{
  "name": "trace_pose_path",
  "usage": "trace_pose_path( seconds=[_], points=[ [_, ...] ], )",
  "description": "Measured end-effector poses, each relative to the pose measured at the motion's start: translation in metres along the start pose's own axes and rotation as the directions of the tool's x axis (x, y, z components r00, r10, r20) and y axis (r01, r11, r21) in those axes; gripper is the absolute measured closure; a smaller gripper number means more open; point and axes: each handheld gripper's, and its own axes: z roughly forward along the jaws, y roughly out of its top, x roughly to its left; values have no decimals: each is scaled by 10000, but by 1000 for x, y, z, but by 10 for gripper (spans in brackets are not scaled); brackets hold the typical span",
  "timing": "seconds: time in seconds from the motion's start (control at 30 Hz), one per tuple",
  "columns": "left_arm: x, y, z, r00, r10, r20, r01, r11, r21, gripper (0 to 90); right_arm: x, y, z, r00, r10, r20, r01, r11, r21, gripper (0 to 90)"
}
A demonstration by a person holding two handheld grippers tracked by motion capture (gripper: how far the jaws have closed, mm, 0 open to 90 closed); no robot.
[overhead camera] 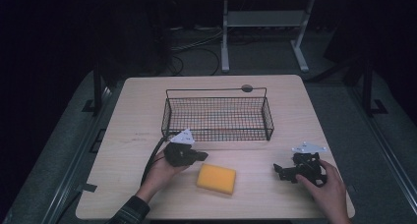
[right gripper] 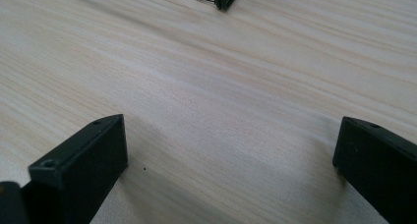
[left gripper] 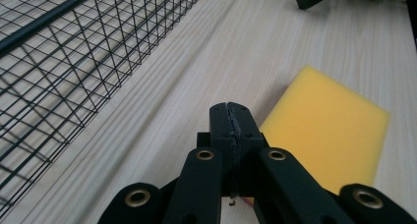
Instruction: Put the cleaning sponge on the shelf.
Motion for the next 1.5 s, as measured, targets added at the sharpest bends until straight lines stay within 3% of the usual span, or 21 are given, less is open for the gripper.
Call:
trace_pose_path(
  seconds=[0.47, 0.9, 1.27, 1.5],
  points=[
    [-9, -4, 8, 9997, 105, 230, -115, 9991, 408, 897, 0, 0, 0, 10000, -1, 0, 1, 10000, -1, 0],
    [-26, -19, -4, 9988, -40, 493, 17, 9988, 483, 897, 0, 0, 0, 10000, -4, -1, 4, 10000, -3, 0],
    [-33, -23, -13, 9994, -232, 273, 220, 9987, 460, 895, 0, 0, 0, 10000, -3, -1, 3, 10000, -1, 0],
    [-29, -18, -17, 9987, -491, 157, 483, 9977, 468, 682, 0, 0, 0, 10000, -4, -10, 4, 10000, -2, 0]
  ],
)
